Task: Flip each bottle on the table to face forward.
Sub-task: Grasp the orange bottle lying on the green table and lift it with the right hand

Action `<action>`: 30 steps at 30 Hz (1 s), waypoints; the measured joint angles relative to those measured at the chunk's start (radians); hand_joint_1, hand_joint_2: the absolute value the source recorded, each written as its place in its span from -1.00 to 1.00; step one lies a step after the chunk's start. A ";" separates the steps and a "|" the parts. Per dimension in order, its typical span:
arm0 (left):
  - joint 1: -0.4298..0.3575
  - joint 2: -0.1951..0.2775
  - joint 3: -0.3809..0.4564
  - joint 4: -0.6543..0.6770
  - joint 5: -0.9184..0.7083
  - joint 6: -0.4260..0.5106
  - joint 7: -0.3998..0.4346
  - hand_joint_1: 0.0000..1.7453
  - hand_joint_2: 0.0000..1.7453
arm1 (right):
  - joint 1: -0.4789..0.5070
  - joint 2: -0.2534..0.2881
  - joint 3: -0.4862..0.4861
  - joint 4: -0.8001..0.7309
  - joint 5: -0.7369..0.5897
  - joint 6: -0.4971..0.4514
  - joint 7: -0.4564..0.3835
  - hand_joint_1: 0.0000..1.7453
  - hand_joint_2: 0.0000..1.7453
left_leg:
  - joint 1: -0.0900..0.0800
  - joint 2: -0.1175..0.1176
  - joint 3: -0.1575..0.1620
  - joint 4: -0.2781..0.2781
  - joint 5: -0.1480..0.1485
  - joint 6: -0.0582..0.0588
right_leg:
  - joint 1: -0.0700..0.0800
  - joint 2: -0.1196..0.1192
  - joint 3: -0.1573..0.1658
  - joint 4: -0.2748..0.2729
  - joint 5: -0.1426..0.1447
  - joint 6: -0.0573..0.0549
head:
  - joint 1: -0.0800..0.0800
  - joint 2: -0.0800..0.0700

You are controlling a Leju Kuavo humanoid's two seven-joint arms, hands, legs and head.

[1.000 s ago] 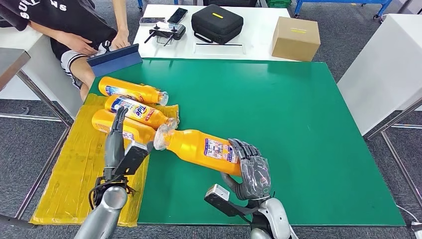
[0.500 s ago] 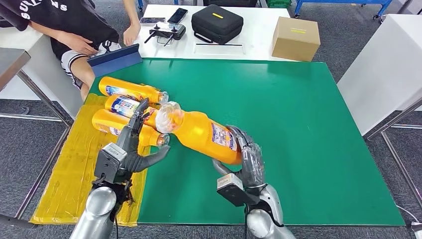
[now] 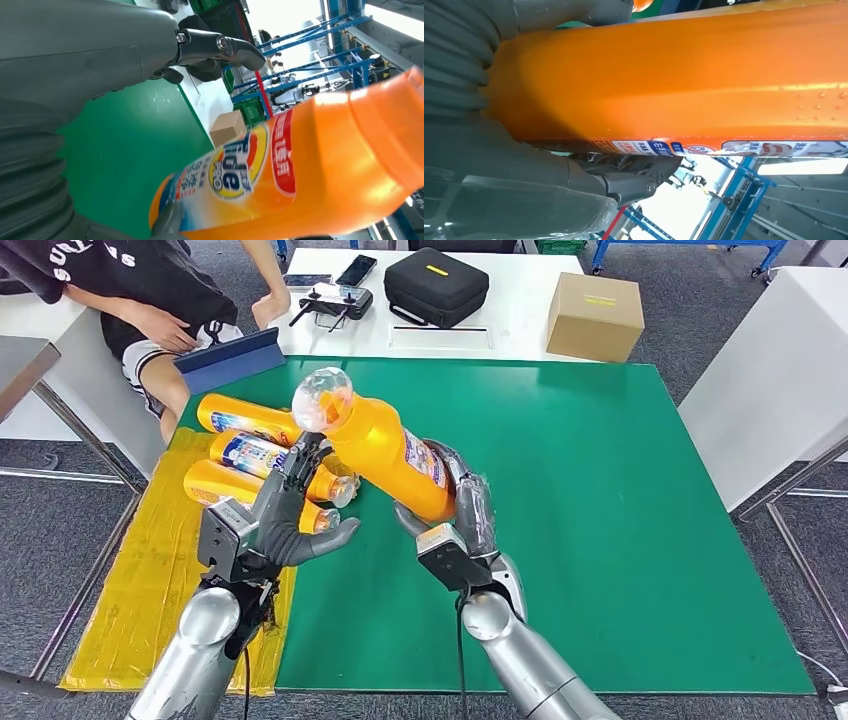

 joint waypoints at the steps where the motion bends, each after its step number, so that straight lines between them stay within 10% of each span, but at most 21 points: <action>1: -0.003 0.001 -0.004 0.002 0.001 0.002 0.001 -1.00 1.00 | -0.008 0.005 0.002 0.012 -0.001 -0.001 -0.001 1.00 1.00 | 0.000 0.000 0.000 0.000 0.000 0.000 | 0.000 0.000 0.000 0.000 0.000 0.000 | 0.000 0.000; 17: 0.000 -0.003 -0.005 0.014 0.022 0.018 0.023 -1.00 1.00 | -0.115 0.145 0.049 0.317 0.321 -0.149 0.048 1.00 1.00 | 0.000 0.000 0.000 0.000 0.000 0.000 | 0.000 0.000 -0.001 0.001 0.000 0.000 | 0.000 0.000; 30: 0.006 -0.032 0.024 0.055 0.205 -0.018 0.045 -1.00 1.00 | -0.075 0.180 -0.023 0.269 0.721 -0.150 0.233 1.00 1.00 | 0.000 0.000 -0.001 0.000 0.000 0.000 | 0.000 0.000 -0.003 0.001 0.000 0.000 | 0.000 0.000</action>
